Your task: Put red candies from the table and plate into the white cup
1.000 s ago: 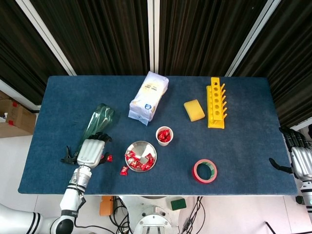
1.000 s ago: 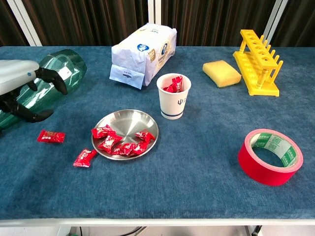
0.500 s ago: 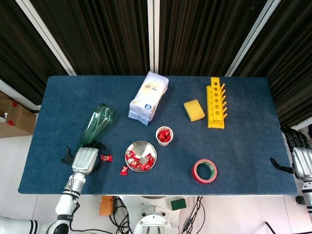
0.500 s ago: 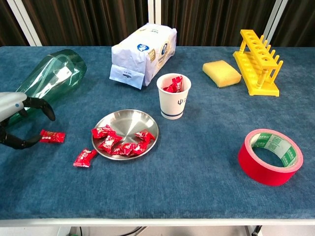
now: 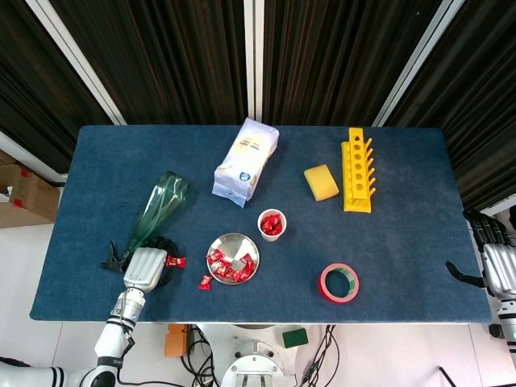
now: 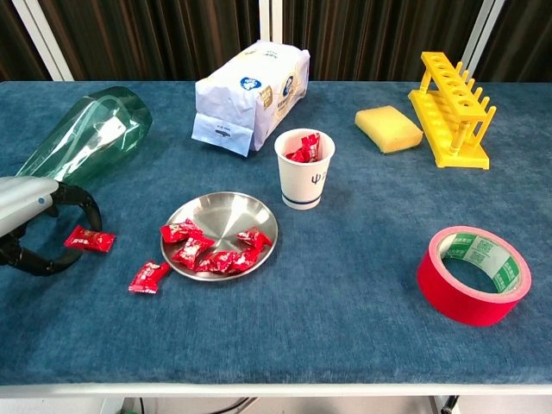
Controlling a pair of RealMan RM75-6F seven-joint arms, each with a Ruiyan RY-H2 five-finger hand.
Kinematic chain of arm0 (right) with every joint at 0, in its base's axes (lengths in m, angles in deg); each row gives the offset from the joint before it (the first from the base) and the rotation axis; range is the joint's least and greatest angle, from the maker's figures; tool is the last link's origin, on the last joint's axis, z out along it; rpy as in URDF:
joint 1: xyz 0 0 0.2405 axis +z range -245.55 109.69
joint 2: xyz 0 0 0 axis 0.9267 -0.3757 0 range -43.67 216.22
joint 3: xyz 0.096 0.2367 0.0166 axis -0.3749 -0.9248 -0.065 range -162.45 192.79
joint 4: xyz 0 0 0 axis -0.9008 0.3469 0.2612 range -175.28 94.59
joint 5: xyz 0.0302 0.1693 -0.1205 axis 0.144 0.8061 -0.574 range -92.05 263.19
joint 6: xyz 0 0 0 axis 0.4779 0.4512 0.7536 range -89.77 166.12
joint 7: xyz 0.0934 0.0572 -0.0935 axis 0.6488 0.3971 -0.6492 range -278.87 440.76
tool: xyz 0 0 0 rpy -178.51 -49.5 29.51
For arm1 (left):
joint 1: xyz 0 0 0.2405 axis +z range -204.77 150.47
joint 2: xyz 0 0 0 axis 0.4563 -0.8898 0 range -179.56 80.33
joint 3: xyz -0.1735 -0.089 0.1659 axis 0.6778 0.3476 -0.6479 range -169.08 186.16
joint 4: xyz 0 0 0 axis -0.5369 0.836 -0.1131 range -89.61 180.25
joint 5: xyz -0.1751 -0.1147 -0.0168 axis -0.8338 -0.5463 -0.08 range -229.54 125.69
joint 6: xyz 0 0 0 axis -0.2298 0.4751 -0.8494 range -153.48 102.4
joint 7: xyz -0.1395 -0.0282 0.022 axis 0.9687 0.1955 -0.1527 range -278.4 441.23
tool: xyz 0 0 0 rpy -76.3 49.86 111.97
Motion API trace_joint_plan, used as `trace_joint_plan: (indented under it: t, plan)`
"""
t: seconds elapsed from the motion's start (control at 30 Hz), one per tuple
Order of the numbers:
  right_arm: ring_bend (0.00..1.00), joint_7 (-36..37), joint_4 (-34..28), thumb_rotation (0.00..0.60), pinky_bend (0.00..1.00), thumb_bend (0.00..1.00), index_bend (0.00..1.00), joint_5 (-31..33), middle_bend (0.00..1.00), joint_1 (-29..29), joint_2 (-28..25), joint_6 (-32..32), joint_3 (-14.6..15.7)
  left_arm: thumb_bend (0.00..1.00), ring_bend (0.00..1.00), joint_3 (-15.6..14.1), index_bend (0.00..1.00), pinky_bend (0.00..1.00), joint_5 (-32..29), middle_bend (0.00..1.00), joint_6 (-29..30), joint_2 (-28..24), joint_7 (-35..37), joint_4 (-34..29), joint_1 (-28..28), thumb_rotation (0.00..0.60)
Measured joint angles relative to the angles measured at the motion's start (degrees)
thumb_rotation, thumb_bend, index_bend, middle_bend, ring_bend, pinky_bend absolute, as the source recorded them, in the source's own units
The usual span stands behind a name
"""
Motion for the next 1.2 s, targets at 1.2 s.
trace_joint_plan:
  t: [1.2]
  plan:
    - [0.00, -1.1, 0.3, 0.600, 0.00, 0.22, 0.00, -0.2, 0.00, 0.7, 0.6, 1.0, 0.1, 0.37, 0.20, 21.6, 0.55, 0.31, -3.6, 0.34, -11.6, 1.8, -9.5, -10.7, -17.3, 0.600]
